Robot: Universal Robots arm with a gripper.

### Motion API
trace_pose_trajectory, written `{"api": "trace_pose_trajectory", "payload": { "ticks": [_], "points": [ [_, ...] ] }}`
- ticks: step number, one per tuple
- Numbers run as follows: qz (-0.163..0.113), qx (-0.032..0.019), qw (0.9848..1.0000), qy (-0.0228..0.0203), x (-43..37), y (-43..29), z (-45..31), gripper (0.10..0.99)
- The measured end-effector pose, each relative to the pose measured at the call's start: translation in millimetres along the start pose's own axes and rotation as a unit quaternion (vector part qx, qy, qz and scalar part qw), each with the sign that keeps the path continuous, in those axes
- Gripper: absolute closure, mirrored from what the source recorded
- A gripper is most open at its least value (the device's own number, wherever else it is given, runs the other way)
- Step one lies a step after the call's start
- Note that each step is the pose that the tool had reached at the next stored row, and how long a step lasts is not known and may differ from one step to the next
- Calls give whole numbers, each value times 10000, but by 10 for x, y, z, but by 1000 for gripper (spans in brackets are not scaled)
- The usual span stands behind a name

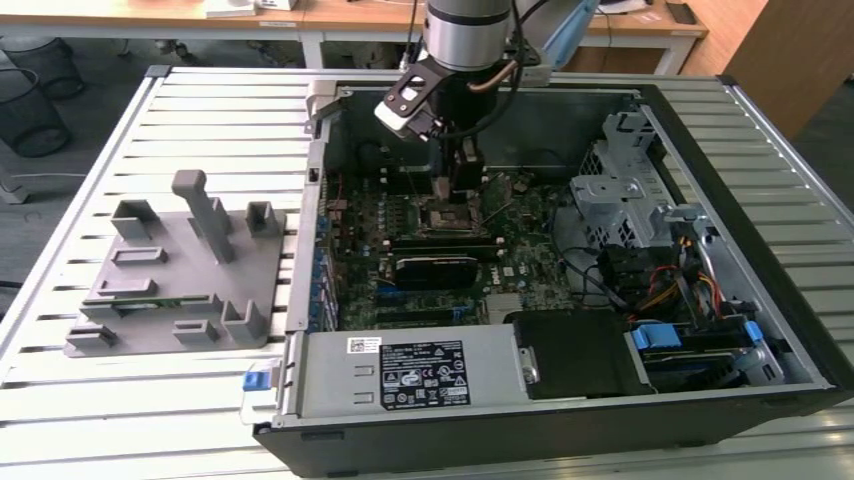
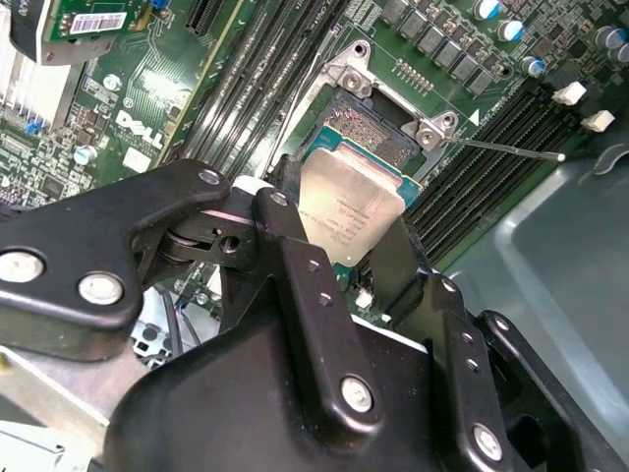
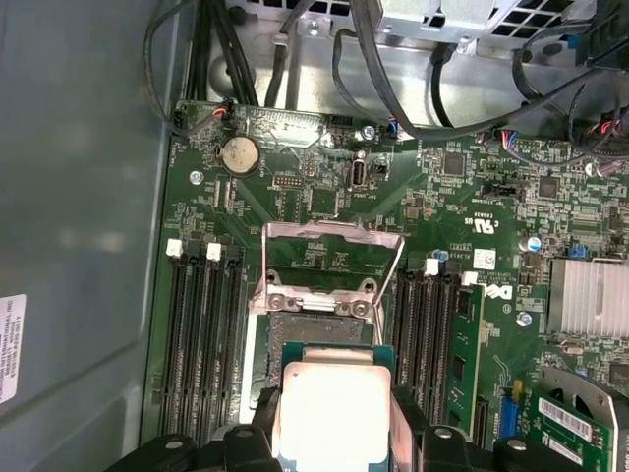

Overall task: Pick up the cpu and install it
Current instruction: 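Place the cpu into insertion slot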

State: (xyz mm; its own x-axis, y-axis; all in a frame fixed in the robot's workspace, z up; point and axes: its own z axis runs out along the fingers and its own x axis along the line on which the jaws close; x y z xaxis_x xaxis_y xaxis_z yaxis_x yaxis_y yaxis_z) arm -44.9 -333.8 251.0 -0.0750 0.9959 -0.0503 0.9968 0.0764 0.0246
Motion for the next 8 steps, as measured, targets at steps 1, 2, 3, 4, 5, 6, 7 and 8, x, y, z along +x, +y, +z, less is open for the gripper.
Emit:
{"api": "trace_pose_trajectory", "payload": {
  "ticks": [1,2,3,4,5,6,7,8],
  "points": [
    [10,1,10000,-1,1,0,12,557],
    [24,1,10000,-2,1,0,23,557],
    [39,2,10000,-3,2,0,34,557],
    [50,3,10000,-3,2,1,45,557],
    [57,3,10000,-3,3,1,55,557],
    [58,3,10000,-3,3,0,66,557],
    [58,3,10000,-2,4,0,75,557],
    [58,3,10000,-2,4,0,84,557]
  ]
}}
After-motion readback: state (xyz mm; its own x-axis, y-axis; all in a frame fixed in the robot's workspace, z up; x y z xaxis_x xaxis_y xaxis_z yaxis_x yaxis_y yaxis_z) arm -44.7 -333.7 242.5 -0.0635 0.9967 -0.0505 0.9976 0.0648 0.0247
